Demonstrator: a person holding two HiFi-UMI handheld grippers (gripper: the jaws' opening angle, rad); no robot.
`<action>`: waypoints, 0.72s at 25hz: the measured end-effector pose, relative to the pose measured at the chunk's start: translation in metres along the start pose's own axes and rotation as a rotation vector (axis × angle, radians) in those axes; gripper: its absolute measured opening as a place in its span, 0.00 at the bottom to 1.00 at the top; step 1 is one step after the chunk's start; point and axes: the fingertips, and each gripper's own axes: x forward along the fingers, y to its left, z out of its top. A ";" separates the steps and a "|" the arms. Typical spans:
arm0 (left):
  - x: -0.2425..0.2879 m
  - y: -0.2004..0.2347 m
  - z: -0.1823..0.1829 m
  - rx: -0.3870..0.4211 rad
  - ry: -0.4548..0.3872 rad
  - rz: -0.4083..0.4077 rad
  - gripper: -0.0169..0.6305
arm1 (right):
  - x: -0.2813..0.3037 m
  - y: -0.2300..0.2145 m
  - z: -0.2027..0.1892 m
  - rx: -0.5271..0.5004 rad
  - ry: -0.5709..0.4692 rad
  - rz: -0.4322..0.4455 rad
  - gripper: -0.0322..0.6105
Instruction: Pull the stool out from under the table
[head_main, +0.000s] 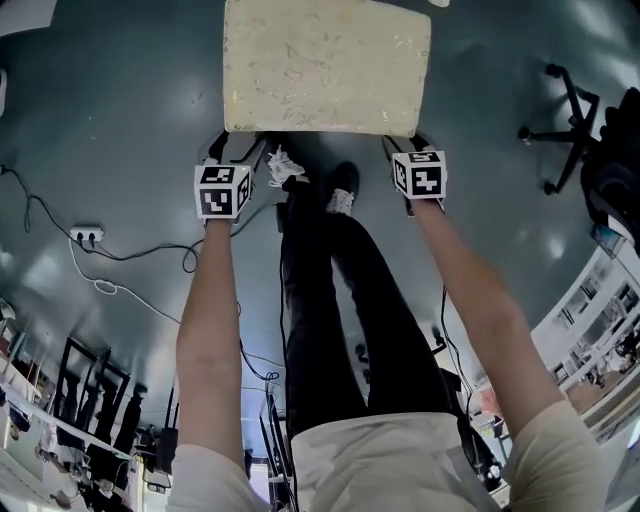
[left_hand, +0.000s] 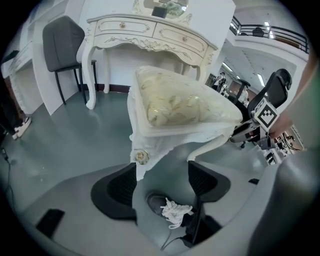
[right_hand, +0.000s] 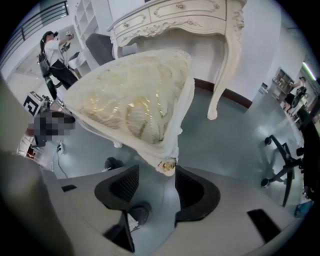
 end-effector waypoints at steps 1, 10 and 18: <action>-0.006 -0.007 -0.003 0.011 0.017 -0.009 0.55 | -0.008 0.004 -0.003 0.005 0.002 0.005 0.44; -0.069 -0.069 0.032 0.043 0.050 -0.048 0.55 | -0.096 0.021 -0.011 0.032 0.000 0.061 0.42; -0.129 -0.109 0.106 0.011 -0.007 -0.039 0.54 | -0.173 0.011 0.021 0.003 -0.032 0.043 0.42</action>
